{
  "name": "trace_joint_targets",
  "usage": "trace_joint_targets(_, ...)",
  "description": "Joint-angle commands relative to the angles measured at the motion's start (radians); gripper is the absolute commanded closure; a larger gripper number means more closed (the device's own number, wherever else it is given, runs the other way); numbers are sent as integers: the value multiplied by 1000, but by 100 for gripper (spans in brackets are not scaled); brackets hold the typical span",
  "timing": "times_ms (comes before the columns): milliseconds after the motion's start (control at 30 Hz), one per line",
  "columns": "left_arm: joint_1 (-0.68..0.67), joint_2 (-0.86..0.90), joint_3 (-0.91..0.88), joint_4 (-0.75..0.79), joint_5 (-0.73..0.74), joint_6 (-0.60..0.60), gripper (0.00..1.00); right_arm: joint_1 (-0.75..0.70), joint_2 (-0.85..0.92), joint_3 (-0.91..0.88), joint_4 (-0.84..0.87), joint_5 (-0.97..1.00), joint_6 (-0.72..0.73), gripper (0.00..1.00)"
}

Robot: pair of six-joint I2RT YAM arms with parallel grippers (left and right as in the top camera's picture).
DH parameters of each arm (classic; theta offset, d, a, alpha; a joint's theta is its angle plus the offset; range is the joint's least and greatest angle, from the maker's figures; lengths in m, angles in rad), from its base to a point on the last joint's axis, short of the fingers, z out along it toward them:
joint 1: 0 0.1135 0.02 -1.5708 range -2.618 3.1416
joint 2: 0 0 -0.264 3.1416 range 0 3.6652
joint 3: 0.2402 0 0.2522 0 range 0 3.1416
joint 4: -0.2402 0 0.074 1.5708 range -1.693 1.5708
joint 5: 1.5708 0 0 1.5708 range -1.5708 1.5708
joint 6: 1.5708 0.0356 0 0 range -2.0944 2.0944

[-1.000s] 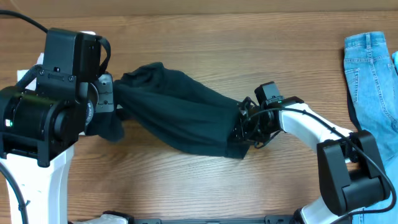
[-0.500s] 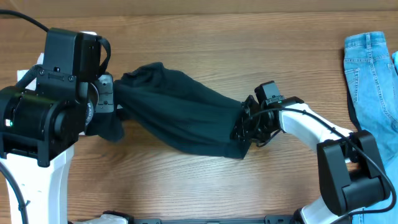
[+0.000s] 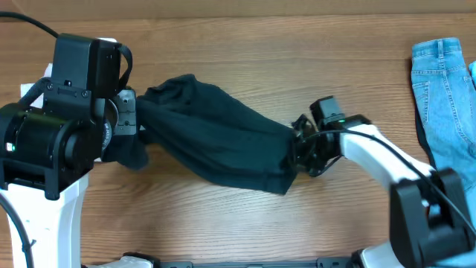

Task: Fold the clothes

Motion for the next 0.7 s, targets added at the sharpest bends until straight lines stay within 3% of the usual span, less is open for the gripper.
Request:
trace_joint_targets(0,10,-13,23,5,5,36,96,-63,-193,148,-68,130,3,96)
trace_joint_targets(167,10,-13,23,8,4,39,96,-156,-381,361,-145,355,45,96)
trace_joint_targets(267,10,-13,23,17,5,39,96,-179,-447,433,-138,367,20,96)
trace_joint_targets(500,10,-13,23,41,5,42,96,-179,-394,433,-236,380,-37,96)
trace_joint_targets(667,10,-13,23,28,3,47,96,-192,-375,433,-252,441,-1,94)
